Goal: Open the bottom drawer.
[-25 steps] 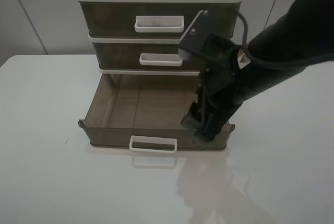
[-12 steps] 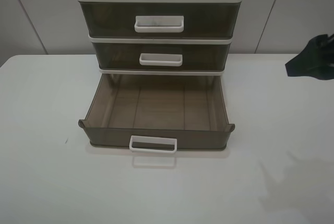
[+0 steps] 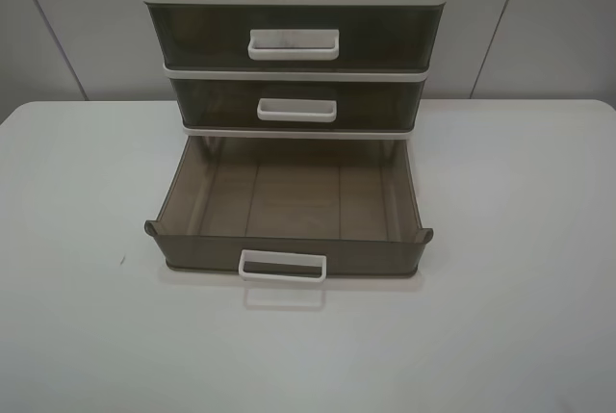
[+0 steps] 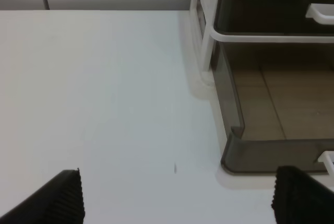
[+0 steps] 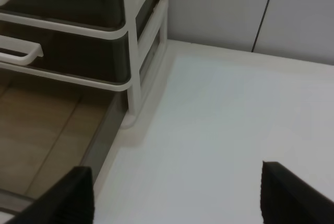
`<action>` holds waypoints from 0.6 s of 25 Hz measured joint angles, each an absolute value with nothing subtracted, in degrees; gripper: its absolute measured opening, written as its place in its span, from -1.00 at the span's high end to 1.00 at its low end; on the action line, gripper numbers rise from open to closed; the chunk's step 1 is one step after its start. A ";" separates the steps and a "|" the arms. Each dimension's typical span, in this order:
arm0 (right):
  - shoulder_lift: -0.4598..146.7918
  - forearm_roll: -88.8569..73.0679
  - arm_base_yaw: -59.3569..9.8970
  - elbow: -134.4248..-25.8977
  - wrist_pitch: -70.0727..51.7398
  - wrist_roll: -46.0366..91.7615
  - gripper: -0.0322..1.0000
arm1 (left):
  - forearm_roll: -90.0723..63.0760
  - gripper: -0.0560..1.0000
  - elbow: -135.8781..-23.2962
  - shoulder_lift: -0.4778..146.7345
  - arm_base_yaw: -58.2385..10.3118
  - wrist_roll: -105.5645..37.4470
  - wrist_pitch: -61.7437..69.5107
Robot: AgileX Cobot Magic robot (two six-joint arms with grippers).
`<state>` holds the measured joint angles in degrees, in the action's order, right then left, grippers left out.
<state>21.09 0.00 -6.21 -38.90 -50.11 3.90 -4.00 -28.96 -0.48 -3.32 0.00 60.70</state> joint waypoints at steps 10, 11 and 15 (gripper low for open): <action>6.73 1.21 -6.21 -34.51 -60.26 3.90 -0.33 | -4.00 -0.52 -28.96 -0.48 -3.32 0.00 60.70; 6.01 1.33 -6.21 -34.43 -61.69 3.90 -0.33 | -4.00 -0.52 -28.96 -0.48 -3.32 0.00 60.70; 4.93 1.86 -6.21 -34.38 -66.38 3.90 -0.33 | -4.00 -0.52 -28.96 -0.48 -3.32 0.00 60.70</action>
<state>4.93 1.86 -6.21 -34.38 -66.38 3.90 -4.00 -28.96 -0.48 -3.32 0.00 60.70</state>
